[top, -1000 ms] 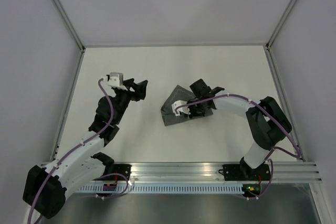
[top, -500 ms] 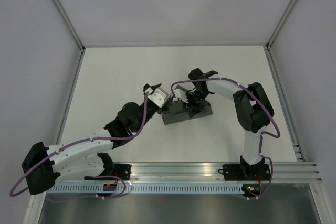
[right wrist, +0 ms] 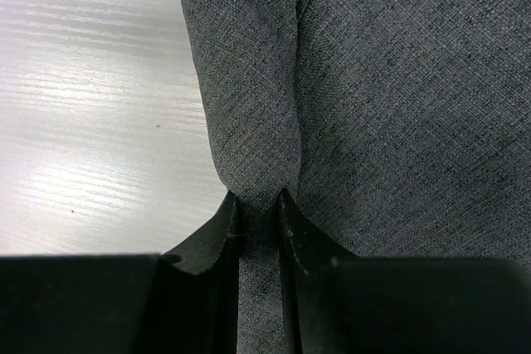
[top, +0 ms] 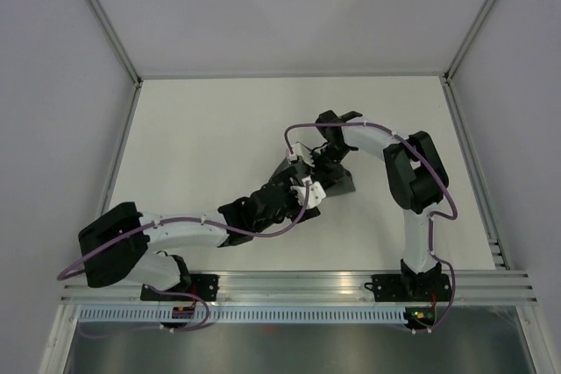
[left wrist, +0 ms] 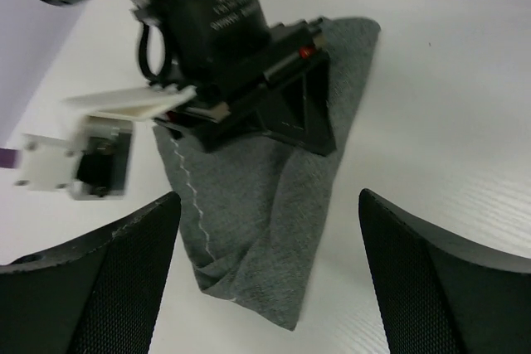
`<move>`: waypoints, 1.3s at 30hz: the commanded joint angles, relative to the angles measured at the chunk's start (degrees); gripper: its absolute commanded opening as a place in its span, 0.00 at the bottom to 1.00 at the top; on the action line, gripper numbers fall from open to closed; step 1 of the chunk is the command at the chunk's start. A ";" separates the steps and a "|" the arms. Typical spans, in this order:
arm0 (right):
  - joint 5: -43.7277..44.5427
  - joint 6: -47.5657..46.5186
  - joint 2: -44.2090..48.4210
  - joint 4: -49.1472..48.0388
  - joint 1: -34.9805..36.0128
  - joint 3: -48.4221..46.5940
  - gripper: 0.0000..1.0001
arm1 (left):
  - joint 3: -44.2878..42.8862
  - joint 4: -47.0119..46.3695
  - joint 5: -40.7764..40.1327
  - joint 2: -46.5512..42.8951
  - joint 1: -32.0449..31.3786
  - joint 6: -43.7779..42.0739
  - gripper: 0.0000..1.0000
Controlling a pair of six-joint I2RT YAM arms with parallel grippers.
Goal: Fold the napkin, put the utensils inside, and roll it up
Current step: Roll the napkin with the utensil
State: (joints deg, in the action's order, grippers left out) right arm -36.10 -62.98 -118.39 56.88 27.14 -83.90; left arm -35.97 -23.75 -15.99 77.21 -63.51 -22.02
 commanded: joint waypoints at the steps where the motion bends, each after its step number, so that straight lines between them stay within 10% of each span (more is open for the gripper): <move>1: 8.59 -1.27 -7.12 0.07 -0.24 3.22 0.01 | -1.12 -2.35 3.07 4.69 -0.22 2.24 0.91; 19: 8.41 -1.62 -9.32 2.97 -0.86 1.98 0.00 | -6.04 -14.13 4.47 25.97 0.84 1.45 0.87; 39: 7.53 -1.44 -10.37 4.20 -1.65 1.19 0.00 | -7.19 -10.88 9.75 30.54 4.18 3.83 0.58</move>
State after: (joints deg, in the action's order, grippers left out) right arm -39.48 -62.52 -121.78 60.93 25.63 -86.74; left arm -42.41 -35.48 -9.10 105.62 -59.55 -21.04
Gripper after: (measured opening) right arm 0.237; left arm 0.586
